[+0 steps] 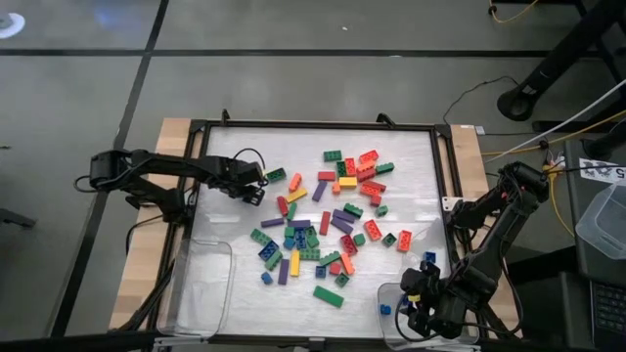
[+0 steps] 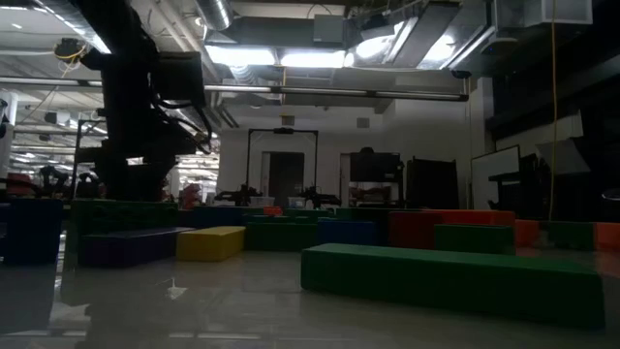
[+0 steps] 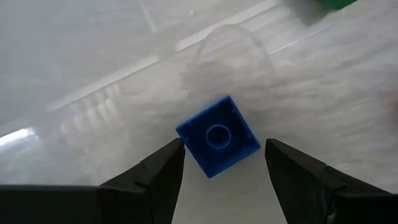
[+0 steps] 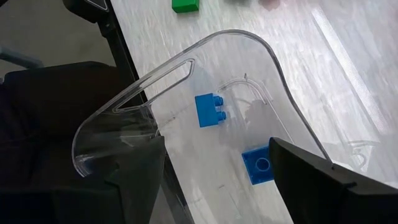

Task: Sort blocks by size
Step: Put the small blue game piece into the right transparent bin

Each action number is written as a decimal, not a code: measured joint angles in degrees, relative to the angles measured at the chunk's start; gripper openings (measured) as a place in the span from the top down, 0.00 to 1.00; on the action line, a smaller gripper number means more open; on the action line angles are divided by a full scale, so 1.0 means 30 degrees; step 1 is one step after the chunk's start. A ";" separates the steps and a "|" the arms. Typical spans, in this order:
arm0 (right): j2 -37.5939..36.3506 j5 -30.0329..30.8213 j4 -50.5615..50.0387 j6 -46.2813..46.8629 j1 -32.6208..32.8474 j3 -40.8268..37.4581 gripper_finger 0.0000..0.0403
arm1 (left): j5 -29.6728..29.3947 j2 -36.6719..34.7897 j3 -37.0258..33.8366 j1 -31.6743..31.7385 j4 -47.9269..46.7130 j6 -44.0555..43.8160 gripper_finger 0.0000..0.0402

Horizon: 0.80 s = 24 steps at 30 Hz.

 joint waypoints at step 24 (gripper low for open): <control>0.0000 0.6706 0.0426 -0.5625 0.0000 -0.0001 0.29 | 0.2191 0.1605 0.0382 0.1111 0.1324 0.1096 0.70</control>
